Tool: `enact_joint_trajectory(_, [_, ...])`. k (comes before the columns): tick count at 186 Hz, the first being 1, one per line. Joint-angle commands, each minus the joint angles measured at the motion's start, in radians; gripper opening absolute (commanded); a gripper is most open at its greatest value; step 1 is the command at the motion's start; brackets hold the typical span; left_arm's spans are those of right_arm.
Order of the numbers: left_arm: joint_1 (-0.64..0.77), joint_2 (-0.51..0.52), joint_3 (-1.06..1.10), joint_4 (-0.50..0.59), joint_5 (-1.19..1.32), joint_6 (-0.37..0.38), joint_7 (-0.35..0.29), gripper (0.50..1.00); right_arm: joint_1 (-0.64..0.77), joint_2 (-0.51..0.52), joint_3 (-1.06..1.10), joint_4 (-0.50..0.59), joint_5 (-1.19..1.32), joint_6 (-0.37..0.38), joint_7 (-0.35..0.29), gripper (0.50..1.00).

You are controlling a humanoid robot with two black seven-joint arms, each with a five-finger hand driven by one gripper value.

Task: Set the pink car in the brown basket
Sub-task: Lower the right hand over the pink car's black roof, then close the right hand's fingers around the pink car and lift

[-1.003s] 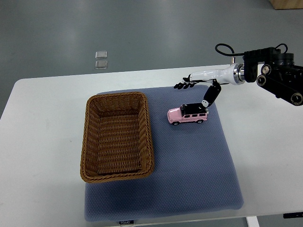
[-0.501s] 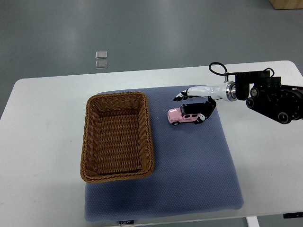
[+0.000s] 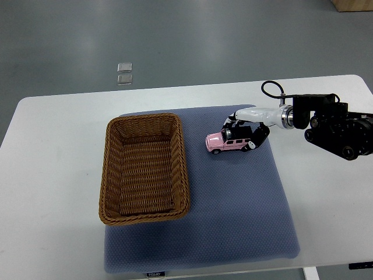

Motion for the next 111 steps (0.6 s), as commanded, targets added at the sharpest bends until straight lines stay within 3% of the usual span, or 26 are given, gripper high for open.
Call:
enact_joint_trajectory(1, [0.0, 0.0, 0.0, 0.0, 0.0, 0.0, 0.0, 1.0, 0.0, 0.005, -0.001, -0.003, -0.002, -0.001, 0.002, 0.656])
enact_joint_trajectory(44, [0.001, 0.0, 0.0, 0.0, 0.0, 0.0, 0.0, 1.0, 0.001, 0.005, 0.0, -0.003, -0.002, 0.0, 0.003, 0.5])
enact_joint_trajectory(111, [0.0, 0.0, 0.0, 0.0, 0.0, 0.0, 0.0, 1.0, 0.011, -0.021, 0.019, -0.003, 0.021, 0.011, 0.043, 0.5])
